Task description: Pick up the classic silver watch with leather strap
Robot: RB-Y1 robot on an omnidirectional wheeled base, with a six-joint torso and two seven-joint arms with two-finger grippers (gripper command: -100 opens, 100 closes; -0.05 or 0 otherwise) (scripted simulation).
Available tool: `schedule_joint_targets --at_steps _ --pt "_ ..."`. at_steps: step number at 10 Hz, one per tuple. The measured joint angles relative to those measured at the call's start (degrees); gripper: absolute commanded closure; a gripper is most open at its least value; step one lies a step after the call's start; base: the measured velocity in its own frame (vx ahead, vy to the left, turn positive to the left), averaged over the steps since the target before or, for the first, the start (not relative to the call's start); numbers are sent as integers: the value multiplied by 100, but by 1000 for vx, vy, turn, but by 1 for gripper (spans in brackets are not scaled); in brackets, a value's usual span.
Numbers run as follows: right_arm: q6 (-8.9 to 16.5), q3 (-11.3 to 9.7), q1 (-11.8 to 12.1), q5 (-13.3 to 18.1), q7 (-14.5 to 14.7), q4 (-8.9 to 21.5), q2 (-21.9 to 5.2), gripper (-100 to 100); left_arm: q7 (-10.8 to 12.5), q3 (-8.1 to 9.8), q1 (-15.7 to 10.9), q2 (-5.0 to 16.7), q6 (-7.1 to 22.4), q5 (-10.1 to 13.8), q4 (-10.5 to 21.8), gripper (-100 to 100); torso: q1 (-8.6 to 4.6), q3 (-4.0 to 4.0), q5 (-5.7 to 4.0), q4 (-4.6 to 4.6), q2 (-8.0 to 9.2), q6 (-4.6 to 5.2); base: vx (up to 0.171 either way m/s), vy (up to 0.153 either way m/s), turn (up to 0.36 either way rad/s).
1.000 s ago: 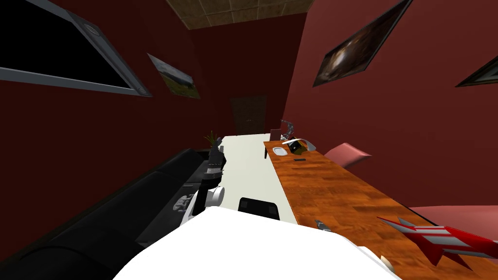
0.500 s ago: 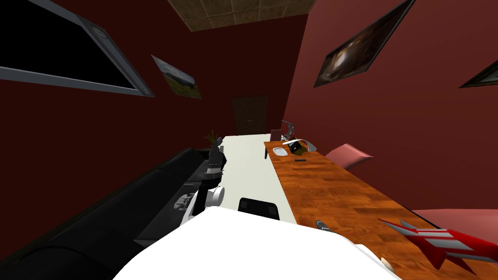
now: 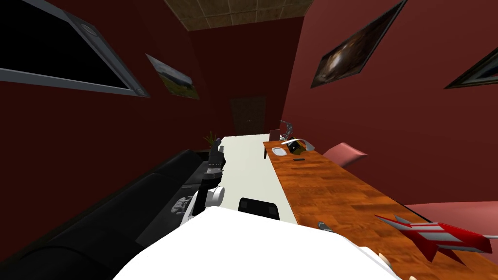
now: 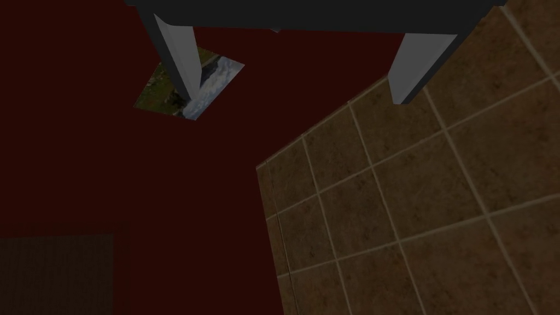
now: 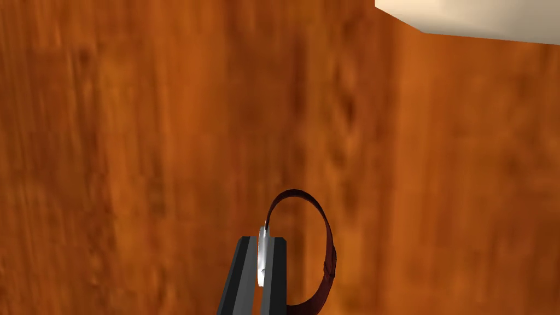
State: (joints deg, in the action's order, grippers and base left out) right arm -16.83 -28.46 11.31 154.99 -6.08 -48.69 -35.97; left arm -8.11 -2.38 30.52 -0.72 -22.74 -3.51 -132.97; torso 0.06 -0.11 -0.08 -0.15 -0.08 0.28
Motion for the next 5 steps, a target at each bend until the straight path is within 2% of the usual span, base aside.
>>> schedule_joint_targets --at_steps 1,4,5 --pt "-46 -9 103 -18 -1 -185 -103 100 0 0 0 0 0 0 0 0 3 -1 1 0 -3 -1 39 49 -53" --pt "-75 -112 223 -185 43 -454 -333 100 0 0 0 0 0 0 0 0 -3 -3 -1 -1 -6 -4 26 29 -34" --pt "-75 -115 228 -190 45 -463 -339 0 0 0 0 0 0 0 0 0 -10 -1 -3 0 -2 -5 0 0 0"
